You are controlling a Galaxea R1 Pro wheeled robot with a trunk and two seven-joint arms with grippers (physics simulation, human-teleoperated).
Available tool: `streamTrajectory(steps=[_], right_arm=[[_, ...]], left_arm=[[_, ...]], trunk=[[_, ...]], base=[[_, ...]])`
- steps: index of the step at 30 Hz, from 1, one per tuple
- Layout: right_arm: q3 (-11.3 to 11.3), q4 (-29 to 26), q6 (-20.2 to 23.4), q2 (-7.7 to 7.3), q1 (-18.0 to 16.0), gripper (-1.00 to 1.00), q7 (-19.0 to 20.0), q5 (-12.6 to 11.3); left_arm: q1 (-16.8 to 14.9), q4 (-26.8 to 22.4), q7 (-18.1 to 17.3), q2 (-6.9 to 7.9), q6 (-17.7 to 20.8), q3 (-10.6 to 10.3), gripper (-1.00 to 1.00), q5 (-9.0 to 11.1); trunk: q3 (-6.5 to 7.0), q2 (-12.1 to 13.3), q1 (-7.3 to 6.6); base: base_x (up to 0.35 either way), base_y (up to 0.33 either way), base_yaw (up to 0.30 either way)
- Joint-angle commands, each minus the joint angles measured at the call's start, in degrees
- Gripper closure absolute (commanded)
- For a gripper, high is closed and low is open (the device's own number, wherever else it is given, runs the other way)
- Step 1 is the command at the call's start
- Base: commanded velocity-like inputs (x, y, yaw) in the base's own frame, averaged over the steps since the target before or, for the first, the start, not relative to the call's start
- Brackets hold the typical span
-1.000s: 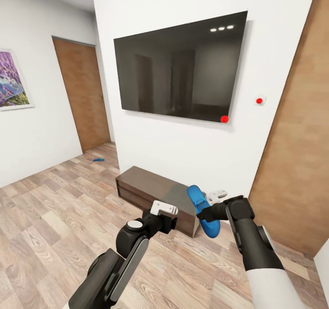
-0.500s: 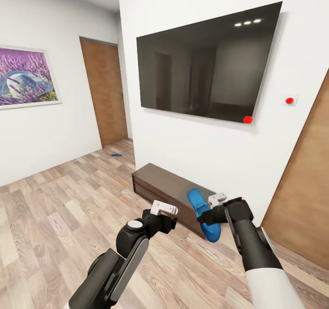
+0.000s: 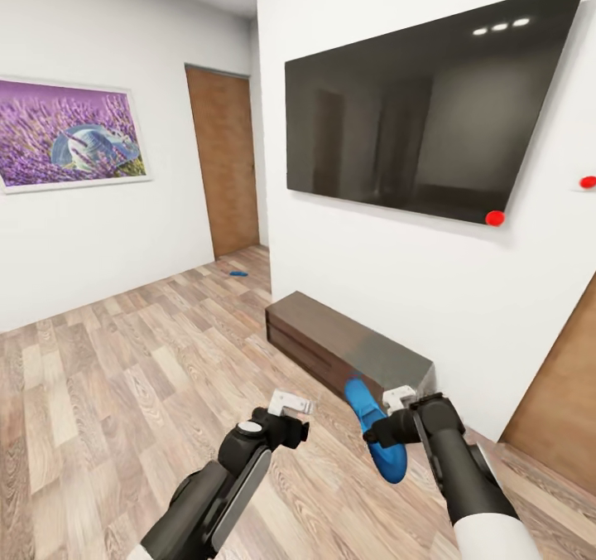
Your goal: In the bedroom, move the book from the bed onto either nightstand, and place the two sandals side by side next to the bed.
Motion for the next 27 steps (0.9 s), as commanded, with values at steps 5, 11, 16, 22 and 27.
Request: streamTrajectory(steps=[5, 11, 16, 22, 27], right_arm=[[-6.5, 4.2, -7.9, 0.23, 1.7, 1.00, 0.4, 0.3], [-14.8, 11.0, -19.9, 0.42, 2.1, 1.00, -0.5, 0.3], [-16.9, 15.9, -24.3, 0.49, 2.2, 1.00, -4.9, 0.3], [-18.1, 25.2, -32.9, 0.49, 2.2, 1.00, -11.9, 0.2], [-18.4, 29.1, -35.5, 0.48, 2.2, 1.00, -14.3, 0.2]], left_arm=[[-0.3, 15.8, 0.1, 0.02, -9.2, 0.0, -1.00, 0.7], [-1.5, 33.3, -0.5, 0.02, -18.8, 0.0, -1.00, 1.2], [-2.0, 39.4, -1.8, 0.07, -21.6, 0.0, -1.00, 1.3], [-2.2, 42.2, -4.3, 0.12, -23.5, 0.2, -1.00, 1.4], [-2.2, 42.5, -4.7, 0.18, -24.5, 0.2, -1.00, 1.5]], trunk=[[-0.44, -0.2, 0.03], [-0.58, -0.2, 0.03], [-0.61, -0.2, 0.03], [-0.62, -0.2, 0.03], [-0.62, -0.2, 0.03]], base=[[0.000, 0.000, 0.215], [0.000, 0.000, 0.082], [0.000, 0.000, 0.019], [0.000, 0.000, 0.005], [0.000, 0.000, 0.000]])
